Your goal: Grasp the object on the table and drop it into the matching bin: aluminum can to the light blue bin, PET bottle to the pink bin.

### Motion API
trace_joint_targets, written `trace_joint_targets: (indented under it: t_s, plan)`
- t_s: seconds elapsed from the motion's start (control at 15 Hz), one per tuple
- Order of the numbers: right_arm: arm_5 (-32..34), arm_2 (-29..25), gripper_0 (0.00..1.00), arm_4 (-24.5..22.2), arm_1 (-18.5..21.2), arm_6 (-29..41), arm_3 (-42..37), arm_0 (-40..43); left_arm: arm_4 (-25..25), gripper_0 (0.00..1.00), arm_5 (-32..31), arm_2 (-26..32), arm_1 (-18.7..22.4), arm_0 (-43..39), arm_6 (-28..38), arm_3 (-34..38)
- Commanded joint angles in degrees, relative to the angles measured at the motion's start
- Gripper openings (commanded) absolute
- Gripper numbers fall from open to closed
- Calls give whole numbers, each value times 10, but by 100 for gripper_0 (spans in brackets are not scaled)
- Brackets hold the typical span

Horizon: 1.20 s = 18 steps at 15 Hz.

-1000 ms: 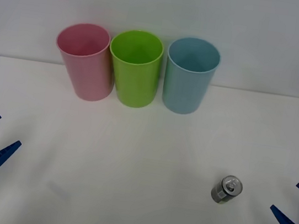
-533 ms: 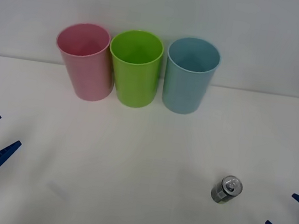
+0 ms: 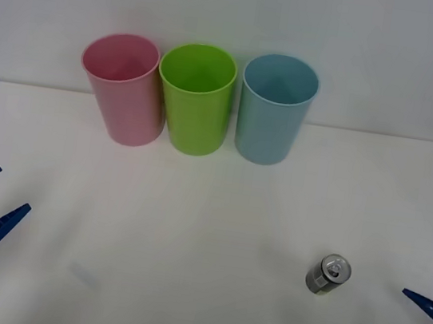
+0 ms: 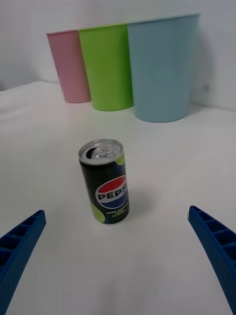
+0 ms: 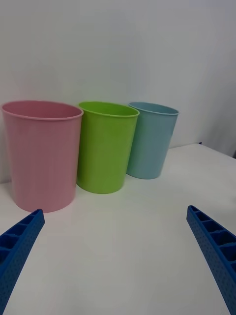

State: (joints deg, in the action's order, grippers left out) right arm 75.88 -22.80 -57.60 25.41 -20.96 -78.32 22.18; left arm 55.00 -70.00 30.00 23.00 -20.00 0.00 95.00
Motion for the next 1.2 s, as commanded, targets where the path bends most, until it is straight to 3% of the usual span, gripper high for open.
trace_joint_targets:
  t_s: [0.07,0.93,1.2]
  plan:
    - [-7,25,100,-2,0,-8,27,-20,0,100,0,0,0,0,0,0]
    - [-141,149,100,-3,-26,-48,41,-84,0,100,0,0,0,0,0,0]
    - [-164,152,100,-29,-53,-51,41,-101,0,100,0,0,0,0,0,0]
